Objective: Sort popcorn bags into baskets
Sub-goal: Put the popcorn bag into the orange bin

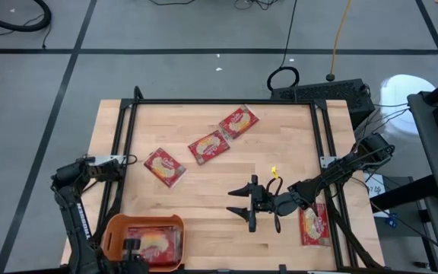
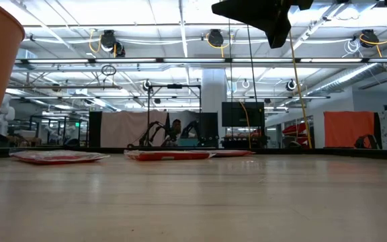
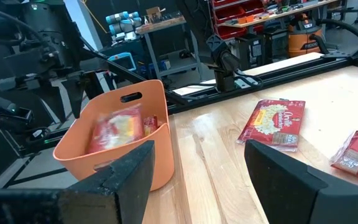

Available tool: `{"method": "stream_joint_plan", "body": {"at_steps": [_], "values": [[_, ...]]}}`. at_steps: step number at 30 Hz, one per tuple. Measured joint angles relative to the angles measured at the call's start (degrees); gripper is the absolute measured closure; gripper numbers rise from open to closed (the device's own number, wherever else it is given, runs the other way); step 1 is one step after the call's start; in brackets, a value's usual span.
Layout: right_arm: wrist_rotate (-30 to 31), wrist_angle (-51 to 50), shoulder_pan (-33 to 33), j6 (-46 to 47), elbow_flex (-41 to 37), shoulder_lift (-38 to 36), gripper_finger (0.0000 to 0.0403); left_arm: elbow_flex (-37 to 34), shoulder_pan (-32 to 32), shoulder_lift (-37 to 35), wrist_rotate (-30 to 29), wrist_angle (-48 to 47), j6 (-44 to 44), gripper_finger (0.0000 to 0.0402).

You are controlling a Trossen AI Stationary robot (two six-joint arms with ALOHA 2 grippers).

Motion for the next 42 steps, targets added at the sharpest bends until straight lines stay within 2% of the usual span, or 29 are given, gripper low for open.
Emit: {"method": "stream_joint_plan", "body": {"at_steps": [6,13,15,22,28,32,37,42], "values": [[0.0,0.0,0.0,-0.1,0.0,0.0,0.0161,0.0,0.0,0.0,-1.2,-0.7,4.3,0.0262],[0.0,0.0,0.0,0.0,0.0,0.0,0.0161,-0.3,1.3,0.0,-14.0,-10.5,3.2,0.0301],[0.0,0.0,0.0,0.0,0.0,0.0,0.0161,-1.9,2.4,0.0,-15.6,-10.8,3.2,0.0314],[0.0,-0.2,0.0,0.5,0.0,0.0,0.0161,-11.3,4.4,0.1,-8.9,-7.6,4.0,0.0361],[0.0,-1.0,0.0,0.7,0.0,0.0,0.0161,-12.5,3.4,0.0,-5.2,-3.1,5.1,0.0395],[0.0,-1.3,0.0,0.6,0.0,0.0,0.0161,-12.5,2.4,-0.1,-2.5,-1.1,5.9,0.0391],[0.0,-1.3,0.0,0.5,0.0,0.0,0.0161,-12.4,1.3,-0.5,-1.9,-1.2,7.2,0.0373],[0.0,-1.3,0.0,0.6,0.0,0.0,0.0161,-12.4,1.1,-4.0,-3.5,-1.5,9.3,0.0391]]}}
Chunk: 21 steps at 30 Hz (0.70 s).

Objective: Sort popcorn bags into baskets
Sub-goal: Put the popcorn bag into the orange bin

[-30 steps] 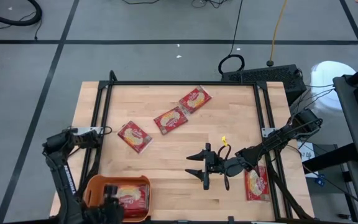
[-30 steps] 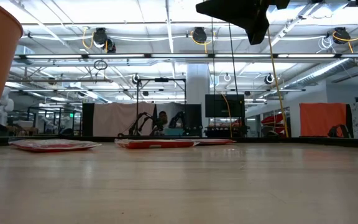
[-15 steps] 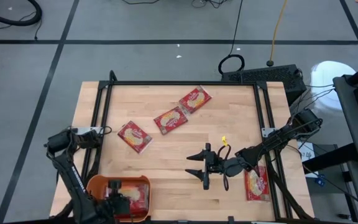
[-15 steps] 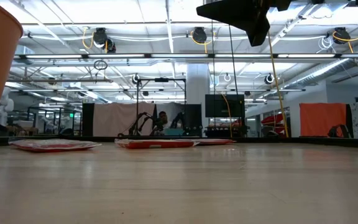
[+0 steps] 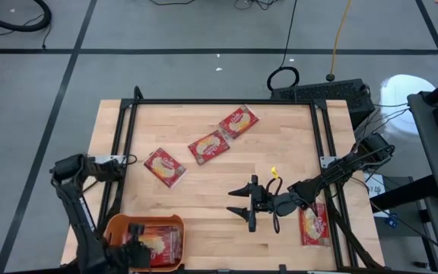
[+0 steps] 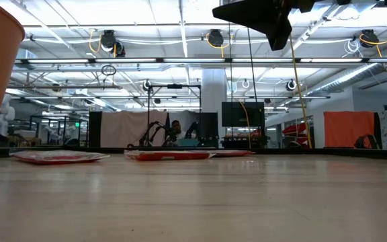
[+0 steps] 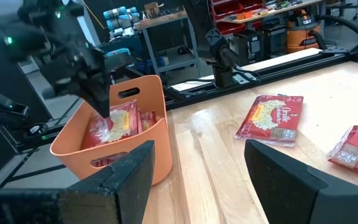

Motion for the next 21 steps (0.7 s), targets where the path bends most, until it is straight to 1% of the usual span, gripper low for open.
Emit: {"method": "stream_joint_plan", "body": {"at_steps": [2,4,9,15,18,21], "values": [[0.0,0.0,0.0,0.2,0.0,0.0,0.0161,0.0,0.0,-1.9,-0.7,0.3,0.6,0.0396],[0.0,0.0,0.0,0.4,0.0,0.0,0.0161,0.0,0.0,-3.4,-2.0,0.3,1.0,0.0394],[0.0,0.0,0.0,0.5,0.0,0.0,0.0161,0.0,0.0,-5.8,-9.7,0.2,1.2,0.0379],[0.7,0.0,0.0,2.5,0.0,0.0,0.0161,0.0,0.2,-6.2,-23.2,-0.2,4.7,0.0395],[2.7,0.0,0.1,3.5,0.0,0.0,0.0161,0.0,1.3,-6.2,-28.6,-0.7,6.9,0.0397],[5.4,0.0,0.5,4.0,0.0,0.0,0.0161,0.0,2.5,-6.4,-34.3,-1.3,8.6,0.0387]]}}
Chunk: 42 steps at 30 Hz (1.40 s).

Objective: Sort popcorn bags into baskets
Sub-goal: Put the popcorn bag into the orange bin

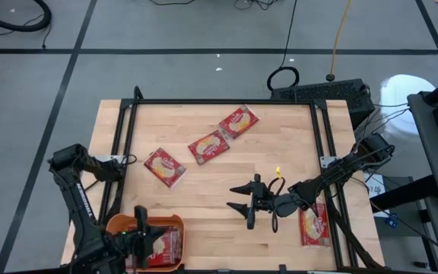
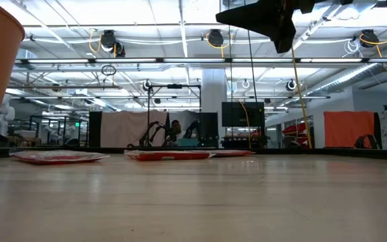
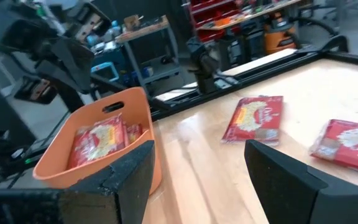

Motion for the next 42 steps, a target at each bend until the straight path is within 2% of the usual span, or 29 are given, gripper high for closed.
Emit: {"method": "stream_joint_plan", "body": {"at_steps": [5,8,14,17,19,23,27,30,35,38,42], "values": [[2.2,-0.2,0.9,0.3,0.9,0.0,0.0161,0.0,3.0,-0.1,-3.0,0.2,3.5,0.0382],[2.3,-6.4,1.7,3.6,4.0,-0.1,0.0161,0.0,4.7,-0.1,-3.2,1.6,5.5,0.0393],[2.1,-39.5,4.0,18.1,17.3,-0.1,0.0161,0.0,5.9,-0.1,-3.2,7.9,13.7,0.0389],[2.0,-54.1,5.8,25.4,23.1,-0.1,0.0161,-1.1,6.2,-0.1,-2.6,15.2,20.8,0.0385],[1.5,-61.2,7.0,29.9,26.1,-0.1,0.0161,-2.6,6.7,-0.1,0.2,21.4,26.7,0.0389],[-2.1,-67.2,9.0,37.1,28.1,-0.1,0.0162,-6.0,8.3,-0.1,6.1,32.4,35.1,0.0397],[-8.7,-72.3,10.5,44.2,28.1,-0.1,0.0174,-10.2,9.5,-1.6,7.8,39.7,38.3,0.0386],[-14.8,-77.5,11.5,49.0,28.1,0.1,0.0188,-15.5,10.3,-5.6,9.6,46.0,40.8,0.0384],[-21.7,-86.7,13.3,55.4,28.1,0.1,0.0206,-24.3,11.4,-15.6,11.3,54.6,42.0,0.0397],[-27.1,-94.0,14.5,61.0,28.0,0.1,0.0214,-28.1,11.5,-20.6,11.3,57.2,41.4,0.0391],[-31.7,-99.0,16.3,68.8,26.2,0.1,0.0225,-31.1,11.0,-24.7,11.4,58.7,39.5,0.0376]]}}
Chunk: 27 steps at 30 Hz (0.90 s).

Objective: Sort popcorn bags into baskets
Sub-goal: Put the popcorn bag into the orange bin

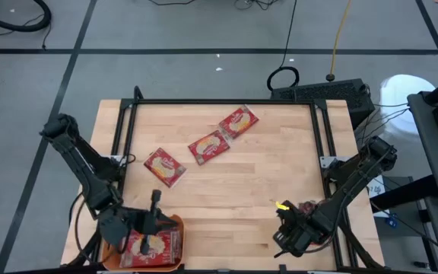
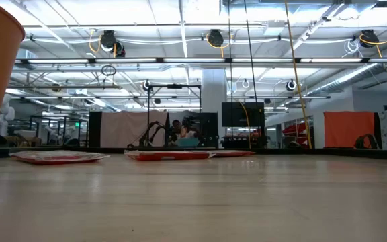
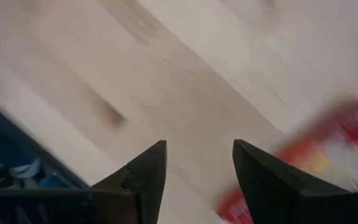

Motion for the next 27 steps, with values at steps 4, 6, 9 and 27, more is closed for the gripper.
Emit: {"method": "stream_joint_plan", "body": {"at_steps": [4,6,9,27], "values": [[-6.2,-3.6,1.6,7.8,-2.3,-0.1,0.0235,-1.5,0.0,-0.6,-0.1,0.0,-0.6,0.0378],[-8.7,-3.4,2.3,10.4,-4.0,0.0,0.0239,-2.0,0.3,-0.6,-0.5,0.1,-0.7,0.0384],[-11.7,-3.4,3.3,12.9,-7.1,0.0,0.0244,-3.1,1.4,-0.6,-0.6,0.6,-1.6,0.0393],[-4.6,26.9,3.1,23.7,-24.3,-0.3,0.0257,-3.7,2.6,-0.6,-0.6,0.5,-1.6,0.0390]]}}
